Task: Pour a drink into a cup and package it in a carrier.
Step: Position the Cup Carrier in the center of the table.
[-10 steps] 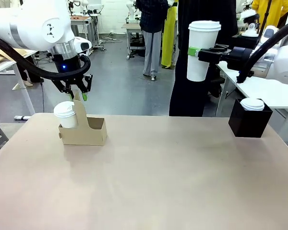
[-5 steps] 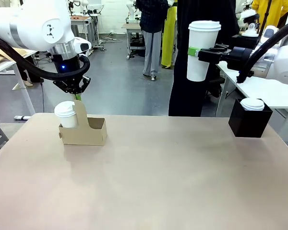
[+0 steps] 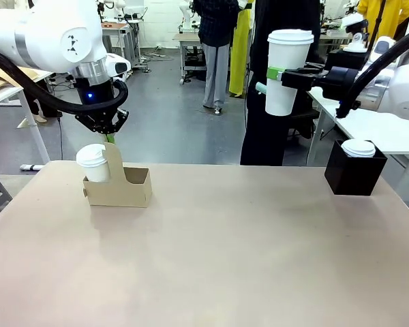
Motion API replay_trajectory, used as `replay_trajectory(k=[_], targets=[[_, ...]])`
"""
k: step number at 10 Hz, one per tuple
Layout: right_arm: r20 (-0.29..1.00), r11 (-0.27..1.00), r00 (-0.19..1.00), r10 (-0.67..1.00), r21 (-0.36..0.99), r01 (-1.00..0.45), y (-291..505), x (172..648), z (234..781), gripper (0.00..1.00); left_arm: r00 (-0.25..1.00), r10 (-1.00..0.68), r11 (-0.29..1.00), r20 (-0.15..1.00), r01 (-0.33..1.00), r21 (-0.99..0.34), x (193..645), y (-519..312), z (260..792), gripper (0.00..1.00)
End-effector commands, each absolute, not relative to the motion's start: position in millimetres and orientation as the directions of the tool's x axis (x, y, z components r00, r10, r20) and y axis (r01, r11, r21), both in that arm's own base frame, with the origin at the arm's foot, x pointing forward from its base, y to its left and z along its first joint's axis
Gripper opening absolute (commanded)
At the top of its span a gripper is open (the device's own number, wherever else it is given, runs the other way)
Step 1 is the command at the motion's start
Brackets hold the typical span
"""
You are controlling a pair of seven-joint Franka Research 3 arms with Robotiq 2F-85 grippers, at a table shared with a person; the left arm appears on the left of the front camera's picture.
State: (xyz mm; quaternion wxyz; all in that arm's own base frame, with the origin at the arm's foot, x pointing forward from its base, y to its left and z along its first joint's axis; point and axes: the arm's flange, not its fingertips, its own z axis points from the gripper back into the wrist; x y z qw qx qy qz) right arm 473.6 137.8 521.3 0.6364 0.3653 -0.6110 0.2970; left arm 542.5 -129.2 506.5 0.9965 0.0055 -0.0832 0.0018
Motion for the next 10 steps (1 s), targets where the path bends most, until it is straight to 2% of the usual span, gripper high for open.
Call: replay_trajectory(k=[1, 3, 6, 8, 10], targets=[[0.996, 0.559, 0.065, -0.066, 0.091, -0.825, 140.4, 476.0, 524.4, 0.81, 0.982, 0.021, 1.0, 0.187, -0.025, 0.018, 530.0, -130.8, 517.6, 0.02], [0.996, 0.559, 0.065, -0.066, 0.091, -0.825, 140.4, 476.0, 524.4, 0.81, 0.977, 0.054, 0.998, 0.207, -0.058, 0.017, 502.9, -140.7, 545.1, 0.02], [0.996, 0.559, 0.065, -0.066, 0.091, -0.825, 140.4, 476.0, 524.4, 0.81, 0.964, 0.09, 0.996, 0.251, -0.094, 0.007, 437.1, -205.8, 582.8, 0.02], [0.996, 0.559, 0.065, -0.066, 0.091, -0.825, 140.4, 476.0, 524.4, 0.81, 0.959, 0.059, 0.998, 0.276, -0.066, 0.016, 393.8, -271.7, 583.8, 0.02], [0.996, 0.559, 0.065, -0.066, 0.091, -0.825, 140.4, 476.0, 524.4, 0.81, 0.964, 0.038, 0.999, 0.263, -0.032, -0.026, 370.5, -315.9, 574.2, 0.02]])
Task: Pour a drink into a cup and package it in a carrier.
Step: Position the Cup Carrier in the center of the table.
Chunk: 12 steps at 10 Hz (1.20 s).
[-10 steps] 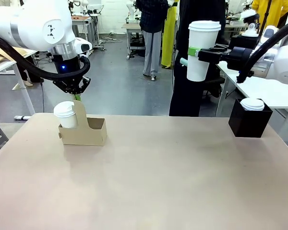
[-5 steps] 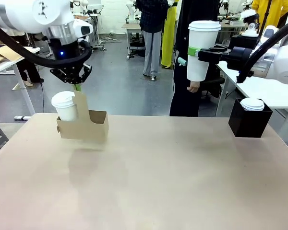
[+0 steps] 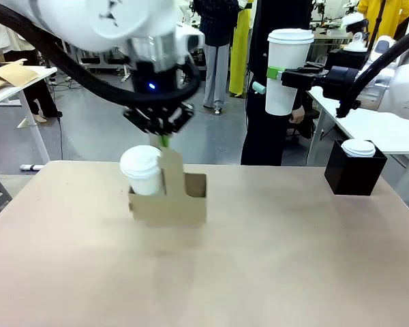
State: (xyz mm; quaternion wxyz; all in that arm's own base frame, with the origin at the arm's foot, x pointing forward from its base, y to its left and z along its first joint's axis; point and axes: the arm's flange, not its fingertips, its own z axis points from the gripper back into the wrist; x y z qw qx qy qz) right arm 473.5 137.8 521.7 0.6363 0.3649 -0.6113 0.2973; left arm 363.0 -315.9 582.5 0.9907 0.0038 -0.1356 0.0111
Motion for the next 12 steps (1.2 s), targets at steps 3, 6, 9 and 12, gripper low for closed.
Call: replay_trajectory(k=[3, 6, 9, 12], targets=[[0.996, 0.559, 0.065, -0.066, 0.091, -0.825, 140.4, 476.0, 524.4, 0.81, 0.951, 0.058, 0.997, 0.303, -0.042, -0.059, 349.4, -361.8, 542.3, 0.02], [0.996, 0.559, 0.065, -0.066, 0.091, -0.825, 140.4, 476.0, 524.4, 0.81, 0.959, 0.036, 0.998, 0.281, -0.019, -0.062, 339.8, -395.9, 513.6, 0.02], [0.996, 0.559, 0.065, -0.066, 0.091, -0.825, 140.4, 476.0, 524.4, 0.81, 0.962, 0.005, 0.999, 0.273, 0.004, -0.034, 336.3, -410.8, 493.3, 0.02], [0.996, 0.559, 0.065, -0.066, 0.091, -0.825, 140.4, 476.0, 524.4, 0.81, 0.967, -0.019, 0.999, 0.253, 0.031, -0.042, 335.9, -408.9, 501.7, 0.02]])
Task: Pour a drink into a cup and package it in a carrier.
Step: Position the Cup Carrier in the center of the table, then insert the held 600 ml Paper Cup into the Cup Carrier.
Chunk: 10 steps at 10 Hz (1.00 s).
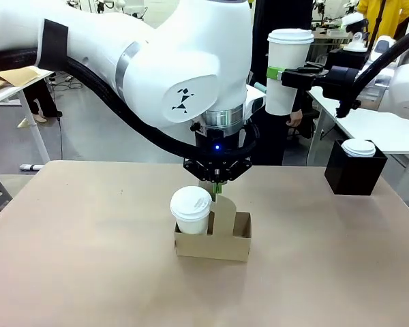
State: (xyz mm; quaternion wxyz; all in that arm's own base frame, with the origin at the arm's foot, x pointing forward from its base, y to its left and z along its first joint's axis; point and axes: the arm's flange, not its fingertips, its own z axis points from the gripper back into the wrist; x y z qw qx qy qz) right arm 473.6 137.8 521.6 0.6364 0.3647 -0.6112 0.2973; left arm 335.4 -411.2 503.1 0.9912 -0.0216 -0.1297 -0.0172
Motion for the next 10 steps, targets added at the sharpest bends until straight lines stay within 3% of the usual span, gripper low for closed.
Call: replay_trajectory(k=[1, 4, 5, 6, 7, 9, 10], targets=[[0.996, 0.559, 0.065, -0.066, 0.091, -0.825, 140.4, 476.0, 524.4, 0.81, 0.967, -0.019, 0.999, 0.253, 0.031, -0.042, 335.9, -408.9, 501.7, 0.02], [0.996, 0.559, 0.065, -0.066, 0.091, -0.825, 140.4, 476.0, 524.4, 0.81, 0.967, -0.019, 0.999, 0.253, 0.031, -0.042, 335.9, -408.9, 501.7, 0.02], [0.996, 0.559, 0.065, -0.066, 0.091, -0.825, 140.4, 476.0, 524.4, 0.81, 0.966, -0.023, 0.999, 0.257, 0.034, -0.039, 337.6, -409.3, 503.3, 0.61], [0.996, 0.559, 0.065, -0.066, 0.091, -0.825, 140.4, 476.0, 524.4, 0.81, 0.963, -0.019, 0.997, 0.27, 0.039, -0.069, 337.8, -398.3, 510.4, 0.6], [0.996, 0.559, 0.065, -0.066, 0.091, -0.825, 140.4, 476.0, 524.4, 0.81, 0.961, -0.039, 0.994, 0.273, 0.065, -0.086, 335.3, -390.7, 520.2, 1.0], [0.991, 0.49, 0.113, -0.067, 0.132, -0.862, 135.6, 484.3, 512.3, 0.81, 0.958, -0.156, 0.979, 0.24, 0.182, -0.088, 336.4, -372.0, 542.6, 1.0], [0.989, 0.435, 0.132, -0.06, 0.145, -0.889, 132.9, 492.2, 499.5, 0.81, 0.951, -0.195, 0.967, 0.241, 0.227, -0.114, 336.8, -357.4, 552.8, 0.84]])
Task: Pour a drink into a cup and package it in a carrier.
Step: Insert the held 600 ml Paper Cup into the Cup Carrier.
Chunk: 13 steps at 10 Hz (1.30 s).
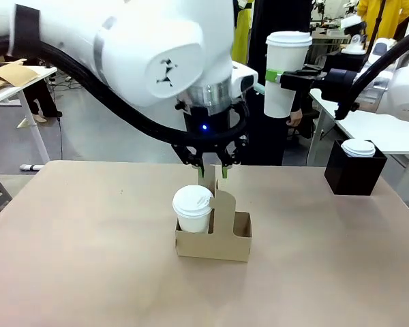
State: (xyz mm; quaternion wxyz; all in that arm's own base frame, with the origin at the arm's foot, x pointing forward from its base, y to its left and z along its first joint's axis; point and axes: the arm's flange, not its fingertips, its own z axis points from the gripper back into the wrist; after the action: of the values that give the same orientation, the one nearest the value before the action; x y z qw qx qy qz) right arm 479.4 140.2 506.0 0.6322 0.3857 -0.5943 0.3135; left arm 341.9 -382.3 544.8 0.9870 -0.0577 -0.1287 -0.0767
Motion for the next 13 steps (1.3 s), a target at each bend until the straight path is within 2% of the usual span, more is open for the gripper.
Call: replay_trajectory(k=[1, 2, 4, 6, 7, 9, 10, 11, 13], targets=[[0.991, 0.388, 0.13, -0.034, 0.133, -0.912, 133.0, 494.1, 484.7, 0.81, 0.933, -0.271, 0.935, 0.237, 0.314, -0.166, 335.5, -339.0, 562.7, 0.94], [0.992, 0.306, 0.125, -0.004, 0.12, -0.944, 135.2, 490.9, 466.5, 0.81, 0.904, -0.351, 0.896, 0.244, 0.4, -0.193, 336.8, -312.4, 569.5, 1.0], [0.994, 0.183, 0.11, 0.03, 0.103, -0.978, 132.9, 486.1, 423.4, 0.81, 0.82, -0.467, 0.797, 0.331, 0.552, -0.244, 339.7, -256.5, 571.6, 1.0], [0.996, 0.052, 0.091, -0.001, 0.091, -0.994, 136.2, 471.1, 386.9, 0.81, 0.701, -0.546, 0.704, 0.458, 0.681, -0.202, 340.9, -198.6, 556.6, 1.0], [0.994, 0.032, 0.106, -0.037, 0.107, -0.994, 141.0, 465.1, 373.8, 0.81, 0.612, -0.581, 0.65, 0.537, 0.745, -0.147, 342.8, -183.2, 536.0, 1.0], [0.992, 0.072, 0.102, -0.079, 0.108, -0.992, 146.4, 462.6, 377.0, 0.81, 0.536, -0.587, 0.605, 0.607, 0.789, -0.112, 341.2, -177.5, 511.4, 1.0], [0.993, 0.048, 0.119, -0.015, 0.12, -0.992, 144.9, 462.9, 367.6, 0.81, 0.588, -0.546, 0.623, 0.597, 0.761, -0.179, 345.0, -184.6, 513.3, 1.0], [0.993, 0.048, 0.119, -0.015, 0.12, -0.992, 144.9, 462.9, 367.6, 0.81, 0.592, -0.598, 0.656, 0.54, 0.749, -0.094, 345.1, -171.7, 527.0, 1.0], [0.993, 0.048, 0.119, -0.015, 0.12, -0.992, 144.9, 462.9, 367.6, 0.81, 0.592, -0.598, 0.656, 0.54, 0.749, -0.094, 345.1, -171.7, 527.0, 1.0]])
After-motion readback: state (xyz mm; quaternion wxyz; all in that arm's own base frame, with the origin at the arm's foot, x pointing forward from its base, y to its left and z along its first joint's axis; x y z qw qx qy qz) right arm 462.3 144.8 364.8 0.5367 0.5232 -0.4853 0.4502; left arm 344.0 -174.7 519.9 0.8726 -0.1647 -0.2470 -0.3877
